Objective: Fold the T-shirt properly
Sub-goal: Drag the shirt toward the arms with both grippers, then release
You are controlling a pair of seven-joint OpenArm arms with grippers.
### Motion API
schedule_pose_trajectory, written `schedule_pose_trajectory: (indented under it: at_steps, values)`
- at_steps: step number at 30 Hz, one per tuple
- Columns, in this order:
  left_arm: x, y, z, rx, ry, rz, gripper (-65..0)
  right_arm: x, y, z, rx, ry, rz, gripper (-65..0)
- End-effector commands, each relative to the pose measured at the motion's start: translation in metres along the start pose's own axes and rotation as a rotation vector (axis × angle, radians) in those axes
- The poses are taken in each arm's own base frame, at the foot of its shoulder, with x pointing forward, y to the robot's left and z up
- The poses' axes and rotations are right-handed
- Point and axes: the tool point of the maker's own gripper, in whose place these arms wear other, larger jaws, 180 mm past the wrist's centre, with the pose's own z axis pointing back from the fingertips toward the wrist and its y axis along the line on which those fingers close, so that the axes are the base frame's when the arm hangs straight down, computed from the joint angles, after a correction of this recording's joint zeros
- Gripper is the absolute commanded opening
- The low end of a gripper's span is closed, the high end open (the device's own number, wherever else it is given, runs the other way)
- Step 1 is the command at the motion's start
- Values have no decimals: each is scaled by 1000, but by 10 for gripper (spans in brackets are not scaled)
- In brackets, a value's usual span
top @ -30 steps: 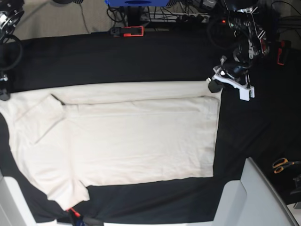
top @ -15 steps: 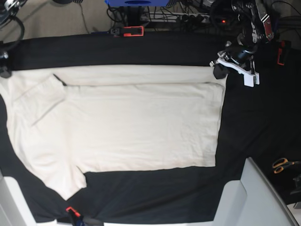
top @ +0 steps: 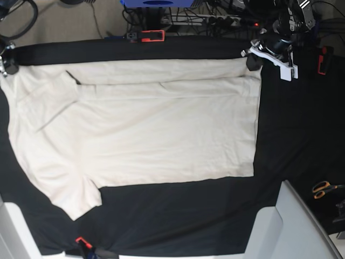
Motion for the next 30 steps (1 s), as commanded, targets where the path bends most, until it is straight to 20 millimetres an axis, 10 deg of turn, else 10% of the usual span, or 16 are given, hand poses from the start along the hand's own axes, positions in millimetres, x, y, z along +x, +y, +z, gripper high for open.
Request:
schedule_pose_trajectory:
  at_steps: [1,30]
  values:
    - [9,2,5,-1,-31,-14,-650,16,2,7,3,-41,23,-650]
    - [6,26,25,62,-21,-30,-650,7,-14,17,-30,-6,2,-641]
